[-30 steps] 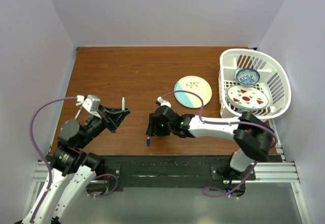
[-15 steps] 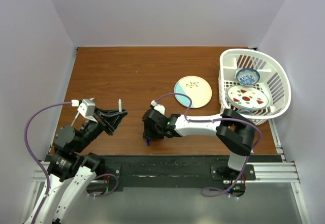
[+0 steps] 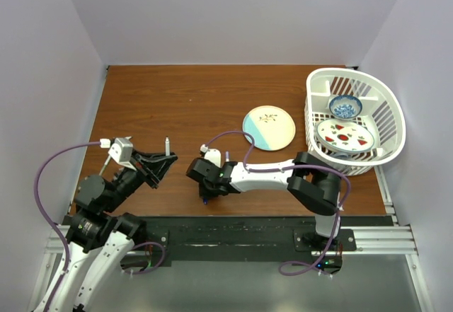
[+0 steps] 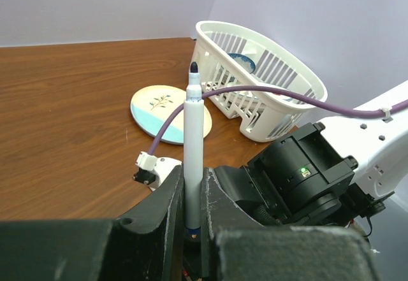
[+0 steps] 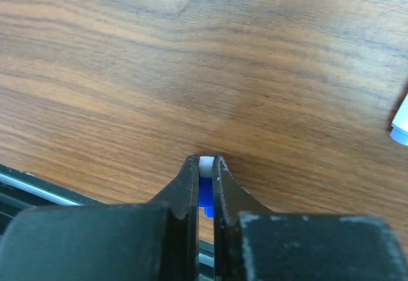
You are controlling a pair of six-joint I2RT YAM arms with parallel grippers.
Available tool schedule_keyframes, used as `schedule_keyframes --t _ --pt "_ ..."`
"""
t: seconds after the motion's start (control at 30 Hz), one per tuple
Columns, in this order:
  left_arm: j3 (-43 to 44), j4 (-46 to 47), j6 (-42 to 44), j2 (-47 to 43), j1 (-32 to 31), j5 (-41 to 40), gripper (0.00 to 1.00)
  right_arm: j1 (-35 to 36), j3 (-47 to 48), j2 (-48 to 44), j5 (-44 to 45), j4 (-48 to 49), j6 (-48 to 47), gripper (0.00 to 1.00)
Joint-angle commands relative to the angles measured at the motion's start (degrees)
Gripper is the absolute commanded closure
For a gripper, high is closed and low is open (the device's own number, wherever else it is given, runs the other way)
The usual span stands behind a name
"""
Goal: Insert the pens into the pen caps
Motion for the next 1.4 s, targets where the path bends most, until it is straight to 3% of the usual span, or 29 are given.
schedule_keyframes --t 0.0,0.1,0.23,0.57,0.73,0.87,1.37 --pt "-0.47 1.07 0.45 2.1 0.04 -0.16 1.0 0.09 0.38 -2.76 4.87 -4.21 -3.92 1.0" --pt "-0.82 2.47 -0.52 4.99 0.04 2.47 1.0 -1.22 0.39 -8.45 6.89 -2.99 -8.57 1.0" --pt "-3.26 7.91 -4.72 10.0 0.04 12.55 1.0 -3.42 -0.93 -18.65 10.59 0.78 -13.33 1.0" --pt "-14.69 37.58 -18.44 12.64 0.04 23.48 1.0 -11.34 -12.09 -42.65 9.1 30.19 -18.44 1.0" --pt "-18.39 51.58 -24.86 16.76 0.04 26.03 1.0 -11.34 -15.08 -45.49 5.85 39.9 -17.39 1.0" --pt "-19.01 56.6 -26.18 19.67 -0.05 27.79 1.0 -11.42 -14.56 -44.87 1.11 42.54 -15.02 1.0" --pt "-18.83 59.52 -25.66 23.63 -0.14 27.97 1.0 -11.42 -16.93 -40.3 -8.83 49.66 -6.31 1.0"
